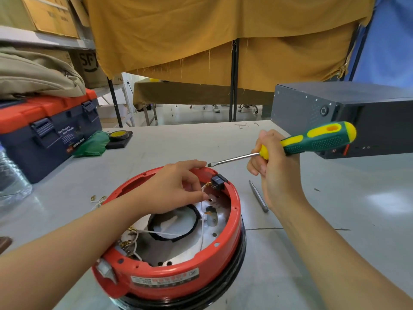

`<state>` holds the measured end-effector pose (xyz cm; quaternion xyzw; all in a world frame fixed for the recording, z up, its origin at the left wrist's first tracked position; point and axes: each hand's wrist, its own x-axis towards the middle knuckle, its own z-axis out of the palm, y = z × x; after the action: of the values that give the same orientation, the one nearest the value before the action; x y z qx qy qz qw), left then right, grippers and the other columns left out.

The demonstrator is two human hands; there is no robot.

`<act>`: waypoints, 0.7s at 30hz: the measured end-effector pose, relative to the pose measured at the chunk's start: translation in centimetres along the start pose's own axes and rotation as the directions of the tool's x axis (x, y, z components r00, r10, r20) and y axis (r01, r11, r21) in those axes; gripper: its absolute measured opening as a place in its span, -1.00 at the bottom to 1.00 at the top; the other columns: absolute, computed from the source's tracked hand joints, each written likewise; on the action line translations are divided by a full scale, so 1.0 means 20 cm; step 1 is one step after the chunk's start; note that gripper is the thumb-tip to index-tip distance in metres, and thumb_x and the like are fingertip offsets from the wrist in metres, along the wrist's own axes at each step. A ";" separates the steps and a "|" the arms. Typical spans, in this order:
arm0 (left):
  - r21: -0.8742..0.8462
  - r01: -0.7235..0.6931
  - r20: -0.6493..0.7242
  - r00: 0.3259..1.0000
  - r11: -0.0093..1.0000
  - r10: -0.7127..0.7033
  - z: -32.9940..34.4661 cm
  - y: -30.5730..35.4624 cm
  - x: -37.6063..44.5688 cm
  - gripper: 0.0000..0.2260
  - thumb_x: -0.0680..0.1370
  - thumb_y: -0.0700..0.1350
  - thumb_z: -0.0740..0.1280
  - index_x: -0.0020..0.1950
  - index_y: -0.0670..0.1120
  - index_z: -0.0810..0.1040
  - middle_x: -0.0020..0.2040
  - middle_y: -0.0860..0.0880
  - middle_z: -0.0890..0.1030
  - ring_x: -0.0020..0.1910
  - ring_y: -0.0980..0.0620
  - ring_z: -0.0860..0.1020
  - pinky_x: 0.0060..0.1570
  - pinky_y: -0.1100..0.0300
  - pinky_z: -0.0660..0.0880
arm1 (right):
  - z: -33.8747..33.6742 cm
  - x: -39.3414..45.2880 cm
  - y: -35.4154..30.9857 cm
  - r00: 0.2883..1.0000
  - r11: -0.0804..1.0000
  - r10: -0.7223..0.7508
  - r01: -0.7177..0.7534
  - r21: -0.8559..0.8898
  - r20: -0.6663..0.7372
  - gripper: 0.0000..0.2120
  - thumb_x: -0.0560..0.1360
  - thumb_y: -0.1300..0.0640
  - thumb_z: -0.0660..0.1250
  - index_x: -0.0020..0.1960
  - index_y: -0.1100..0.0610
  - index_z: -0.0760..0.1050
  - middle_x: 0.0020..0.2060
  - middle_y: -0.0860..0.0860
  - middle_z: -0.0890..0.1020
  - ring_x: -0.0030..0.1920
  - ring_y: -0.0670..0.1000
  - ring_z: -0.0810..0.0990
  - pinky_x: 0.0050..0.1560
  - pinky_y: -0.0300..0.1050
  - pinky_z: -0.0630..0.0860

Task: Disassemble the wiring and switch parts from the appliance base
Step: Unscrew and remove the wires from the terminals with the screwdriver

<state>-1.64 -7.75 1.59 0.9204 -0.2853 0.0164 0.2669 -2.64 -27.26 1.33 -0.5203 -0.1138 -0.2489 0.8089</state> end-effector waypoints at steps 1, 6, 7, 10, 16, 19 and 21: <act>-0.010 0.010 0.009 1.000 1.000 -0.010 0.00 0.00 0.00 -0.82 0.43 -0.03 0.45 -0.37 0.01 0.62 0.41 0.19 0.34 0.21 0.22 0.46 0.17 0.16 0.40 | 0.00 -0.01 0.00 1.000 1.000 -0.003 0.003 -0.015 0.000 -0.74 0.43 0.13 0.23 -0.38 0.16 0.26 -0.62 -0.11 0.21 -0.61 -0.10 0.15 -0.54 -0.26 0.20; 0.058 -0.021 0.060 0.998 0.998 0.017 -0.01 -0.02 0.00 -0.83 0.43 -0.08 0.45 -0.36 -0.06 0.61 0.43 0.21 0.29 0.44 0.27 0.09 0.31 0.24 0.18 | 0.01 -0.02 -0.01 1.000 0.998 -0.017 0.019 -0.066 0.022 -0.73 0.43 0.14 0.23 -0.40 0.16 0.27 -0.63 -0.16 0.27 -0.61 -0.11 0.18 -0.55 -0.27 0.23; 0.068 -0.022 0.052 0.998 0.997 0.018 -0.01 -0.02 0.00 -0.83 0.43 -0.09 0.44 -0.36 -0.06 0.61 0.42 0.21 0.29 0.44 0.27 0.07 0.30 0.26 0.15 | 0.01 -0.03 -0.01 0.999 0.996 -0.020 0.022 -0.081 0.030 -0.73 0.43 0.13 0.23 -0.40 0.16 0.27 -0.63 -0.16 0.28 -0.61 -0.11 0.19 -0.55 -0.27 0.24; 0.003 0.007 -0.011 1.000 1.000 -0.007 -0.03 -0.02 -0.01 -0.81 0.43 -0.14 0.44 -0.40 -0.03 0.59 0.39 0.22 0.33 0.42 0.26 0.15 0.26 0.31 0.16 | 0.01 -0.03 -0.01 0.999 0.994 -0.027 0.031 -0.103 0.036 -0.72 0.44 0.13 0.23 -0.40 0.16 0.29 -0.64 -0.16 0.29 -0.61 -0.11 0.20 -0.55 -0.27 0.24; -0.445 0.094 -0.140 0.975 0.890 -0.173 -0.08 -0.02 0.00 -0.84 0.47 -0.20 0.41 -0.32 -0.12 0.60 -0.02 -0.03 0.67 -0.08 0.03 0.63 -0.01 0.22 0.54 | 0.00 -0.01 0.01 1.000 0.997 -0.029 0.028 -0.071 -0.009 -0.71 0.42 0.10 0.25 -0.46 0.08 0.33 -0.63 -0.11 0.22 -0.61 -0.09 0.17 -0.54 -0.25 0.24; -0.611 0.088 -0.163 0.959 0.787 -0.234 -0.11 -0.02 0.00 -0.87 0.51 -0.20 0.36 -0.24 -0.18 0.56 -0.18 -0.19 0.69 -0.25 -0.06 0.66 -0.20 0.19 0.59 | -0.01 0.00 0.01 1.000 0.997 -0.026 0.025 -0.069 -0.015 -0.69 0.43 0.09 0.25 -0.49 0.05 0.35 -0.63 -0.10 0.21 -0.61 -0.09 0.17 -0.54 -0.24 0.25; -0.702 0.072 -0.184 0.943 0.709 -0.279 -0.13 -0.03 0.00 -0.86 0.53 -0.21 0.34 -0.23 -0.19 0.51 -0.23 -0.19 0.68 -0.35 -0.06 0.66 -0.35 0.24 0.58 | -0.01 0.00 0.01 1.000 0.998 -0.016 0.015 -0.061 -0.024 -0.69 0.43 0.08 0.25 -0.48 0.06 0.35 -0.63 -0.10 0.21 -0.61 -0.09 0.17 -0.53 -0.26 0.26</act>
<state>-1.03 -6.15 3.51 0.7674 -0.1411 0.0125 0.6253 -2.55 -27.31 1.09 -0.5408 -0.1001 -0.2649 0.7921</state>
